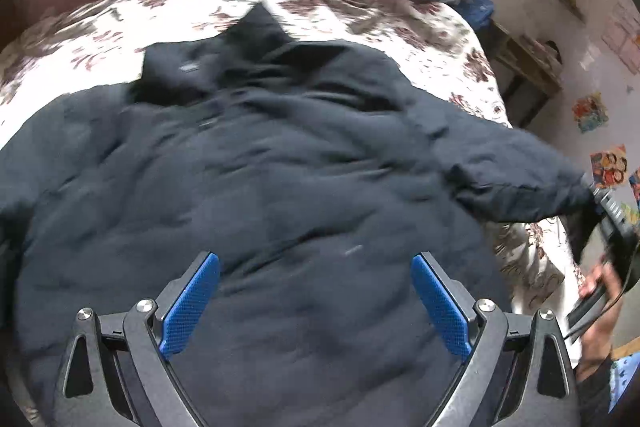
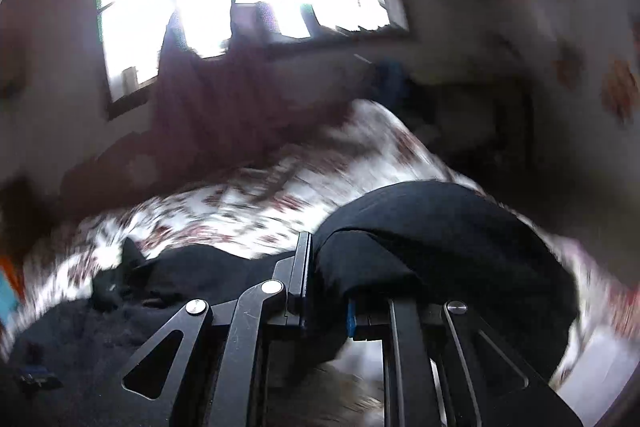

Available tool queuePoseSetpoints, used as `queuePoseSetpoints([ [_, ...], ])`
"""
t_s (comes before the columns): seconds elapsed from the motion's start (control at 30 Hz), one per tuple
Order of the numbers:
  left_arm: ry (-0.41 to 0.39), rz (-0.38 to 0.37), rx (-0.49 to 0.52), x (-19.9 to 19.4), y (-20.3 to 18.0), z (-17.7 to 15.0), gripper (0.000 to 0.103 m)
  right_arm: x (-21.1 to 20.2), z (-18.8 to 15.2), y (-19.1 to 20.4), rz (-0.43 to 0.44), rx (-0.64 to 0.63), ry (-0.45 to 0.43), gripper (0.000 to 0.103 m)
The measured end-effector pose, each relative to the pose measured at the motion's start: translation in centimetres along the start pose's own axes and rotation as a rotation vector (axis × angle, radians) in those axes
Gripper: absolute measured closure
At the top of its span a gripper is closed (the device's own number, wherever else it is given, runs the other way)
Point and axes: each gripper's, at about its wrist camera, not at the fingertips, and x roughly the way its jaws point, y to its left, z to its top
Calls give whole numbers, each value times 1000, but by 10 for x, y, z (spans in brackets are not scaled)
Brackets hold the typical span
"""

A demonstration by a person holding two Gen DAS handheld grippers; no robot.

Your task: Fold large clothes

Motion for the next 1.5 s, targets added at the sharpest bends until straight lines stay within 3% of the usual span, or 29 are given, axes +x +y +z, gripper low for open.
queuePoseSetpoints([
  [0.1,-1,9,-60,-22,52,-17,7,-16,10,101,27,-283,-38,90],
  [0.2,-1,-16,-138,-34,100,-30,7,-27,-11,186,119,-537,-36,90],
  [0.3,-24,-14,-219,-49,146,-53,7,-28,-64,256,250,-762,63,90],
  [0.37,-44,-28,-268,-57,171,-69,7,-21,-105,282,299,-892,184,87],
  [0.43,-55,-40,-303,-60,189,-79,6,-14,-149,292,346,-994,328,58],
  [0.47,-61,-51,-319,-61,197,-84,6,-14,-162,291,348,-1023,351,36],
  [0.53,-84,-99,-344,-61,206,-91,6,-20,-180,278,336,-1059,349,32],
  [0.73,-147,-196,-305,-55,198,-91,6,-34,-143,200,369,-832,375,30],
  [0.87,-149,-241,-288,-38,184,-78,6,-27,-137,142,318,-719,369,30],
  [0.93,-114,-209,-289,-19,176,-68,6,-16,-141,123,313,-646,398,30],
  [1.1,-40,-45,-341,18,161,-52,9,3,-155,85,324,-452,428,27],
  [1.13,-36,-37,-347,22,159,-50,14,2,-158,77,321,-419,423,25],
  [1.17,-19,-34,-349,28,156,-47,35,4,-160,77,319,-404,418,25],
  [1.2,13,-18,-354,34,155,-46,51,5,-162,76,321,-391,411,25],
  [1.27,29,19,-361,40,152,-44,56,13,-163,75,325,-375,401,25],
  [1.33,3,25,-349,37,146,-42,79,11,-165,69,326,-357,389,25],
  [1.37,-11,54,-331,33,143,-42,98,10,-164,71,323,-351,381,25],
  [1.5,-88,143,-251,10,131,-39,99,-5,-145,55,335,-261,258,25],
])
